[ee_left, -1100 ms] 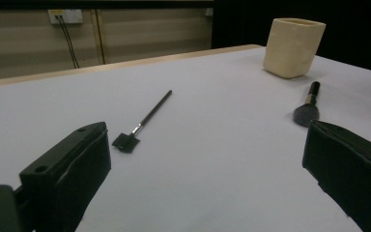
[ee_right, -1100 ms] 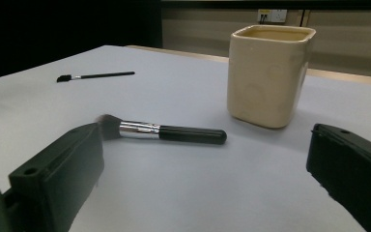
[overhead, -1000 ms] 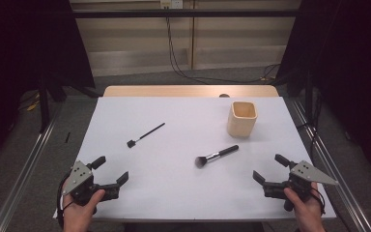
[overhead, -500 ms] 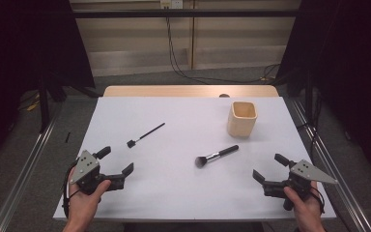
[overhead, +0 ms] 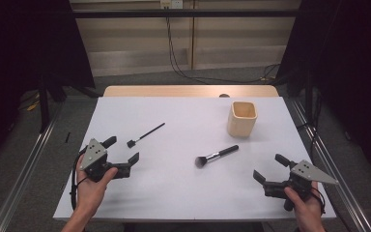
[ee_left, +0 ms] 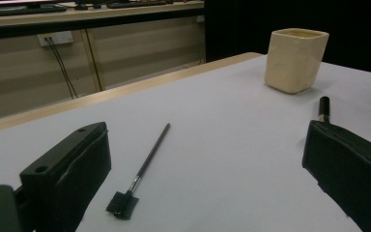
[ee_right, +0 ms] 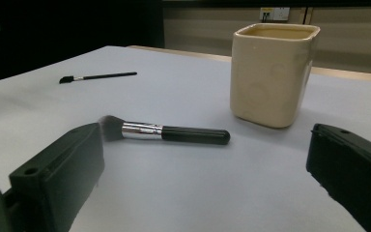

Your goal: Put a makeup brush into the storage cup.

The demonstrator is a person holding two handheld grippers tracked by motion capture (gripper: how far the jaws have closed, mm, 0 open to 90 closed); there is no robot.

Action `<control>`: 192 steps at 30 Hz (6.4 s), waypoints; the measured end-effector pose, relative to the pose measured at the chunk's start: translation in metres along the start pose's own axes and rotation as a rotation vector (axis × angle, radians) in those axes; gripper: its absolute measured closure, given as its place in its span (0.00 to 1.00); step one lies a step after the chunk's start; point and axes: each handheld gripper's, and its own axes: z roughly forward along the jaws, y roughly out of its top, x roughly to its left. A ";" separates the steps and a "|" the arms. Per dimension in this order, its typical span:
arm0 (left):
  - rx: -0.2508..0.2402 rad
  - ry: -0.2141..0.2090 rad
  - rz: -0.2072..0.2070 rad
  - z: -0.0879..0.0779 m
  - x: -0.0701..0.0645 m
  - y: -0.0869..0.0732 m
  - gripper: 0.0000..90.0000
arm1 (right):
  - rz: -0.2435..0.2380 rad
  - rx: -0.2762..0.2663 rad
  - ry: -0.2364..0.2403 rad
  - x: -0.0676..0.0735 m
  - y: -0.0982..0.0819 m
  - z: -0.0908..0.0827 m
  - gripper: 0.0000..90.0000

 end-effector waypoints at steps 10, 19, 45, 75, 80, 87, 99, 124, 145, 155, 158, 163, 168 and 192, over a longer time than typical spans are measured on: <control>-0.027 0.000 0.002 0.014 0.006 0.011 0.04 | -0.001 0.002 0.007 0.000 0.000 0.000 0.00; -0.022 -0.009 0.011 0.027 0.008 0.025 0.03 | 0.003 0.004 0.010 0.000 0.000 0.000 0.00; 0.001 0.014 -0.003 0.079 0.033 0.042 0.03 | 0.002 0.007 0.015 0.000 0.000 0.001 0.00; 0.124 0.046 -0.019 0.116 0.064 0.049 0.03 | 0.005 0.012 0.016 0.001 -0.001 0.001 0.00; 0.199 0.029 -0.017 0.119 0.067 0.044 0.03 | 0.005 0.010 0.018 0.001 -0.001 0.001 0.00; 0.294 0.009 -0.022 0.125 0.070 0.041 0.04 | 0.002 0.012 0.019 0.001 -0.001 0.001 0.00; 0.532 -0.040 0.028 0.137 0.075 0.040 0.06 | 0.000 0.018 0.023 0.001 -0.001 0.001 0.00; 0.915 -0.080 0.045 0.162 0.078 0.023 0.08 | -0.006 0.031 0.029 0.002 -0.001 0.003 0.00; 1.073 -0.133 0.126 0.177 0.072 0.019 0.40 | -0.013 0.043 0.028 0.003 -0.002 0.004 0.00; 1.120 -0.169 0.087 0.183 0.075 0.022 0.57 | -0.023 0.050 0.035 0.004 -0.002 0.005 0.00; 1.130 -0.171 0.080 0.184 0.076 0.022 0.65 | -0.028 0.052 0.039 0.005 -0.002 0.005 0.00; 1.142 -0.164 0.088 0.184 0.076 0.022 0.74 | -0.020 0.051 0.038 0.004 -0.002 0.005 0.00; 1.150 -0.174 0.073 0.184 0.077 0.022 0.84 | -0.028 0.053 0.050 0.004 -0.002 0.005 0.00; 1.109 -0.119 0.040 0.179 0.079 0.021 0.95 | -0.018 0.060 0.045 0.003 -0.003 0.005 0.00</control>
